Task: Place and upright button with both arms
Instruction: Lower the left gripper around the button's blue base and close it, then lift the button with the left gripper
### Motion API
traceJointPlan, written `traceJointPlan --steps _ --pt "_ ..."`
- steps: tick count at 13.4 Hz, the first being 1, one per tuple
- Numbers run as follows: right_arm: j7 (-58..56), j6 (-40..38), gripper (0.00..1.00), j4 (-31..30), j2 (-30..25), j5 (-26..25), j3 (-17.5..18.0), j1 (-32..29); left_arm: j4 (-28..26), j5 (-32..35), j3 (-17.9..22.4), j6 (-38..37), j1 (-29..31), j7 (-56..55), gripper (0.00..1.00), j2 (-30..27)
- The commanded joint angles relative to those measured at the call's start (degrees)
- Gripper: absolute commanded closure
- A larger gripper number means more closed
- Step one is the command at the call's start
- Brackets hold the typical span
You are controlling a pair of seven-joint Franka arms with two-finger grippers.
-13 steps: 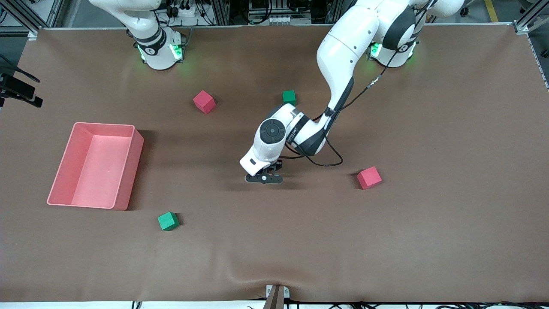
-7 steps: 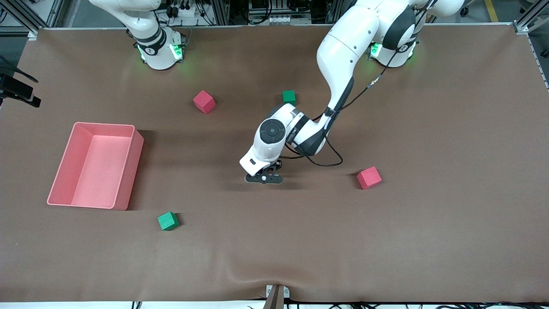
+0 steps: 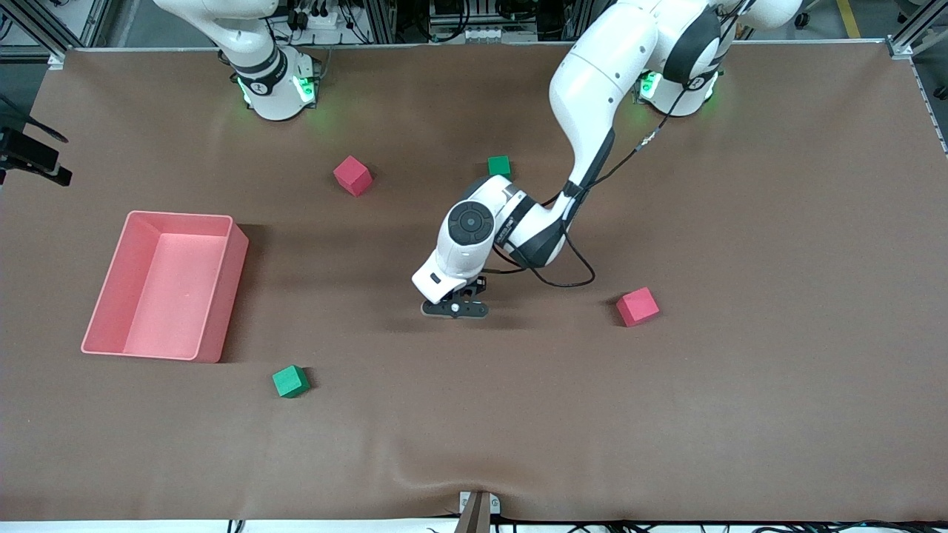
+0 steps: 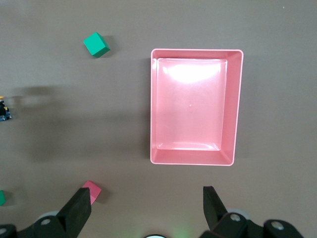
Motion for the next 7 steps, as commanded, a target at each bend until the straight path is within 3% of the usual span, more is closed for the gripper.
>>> traceJointPlan --steps 1,4,7 --pt "0.4 -0.5 0.0 0.5 -0.1 -0.5 0.3 -0.2 -2.6 3.1 1.0 -2.1 0.2 -0.4 1.0 -4.7" --pt "0.8 -0.7 0.0 0.5 -0.4 -0.6 0.4 0.0 -4.5 7.4 3.3 -2.3 -0.4 -3.7 1.0 -8.1" --pt "0.3 -0.8 0.0 0.5 -0.5 0.3 0.0 -1.0 -6.7 21.1 3.5 -0.8 -0.6 -11.9 1.0 -10.5"
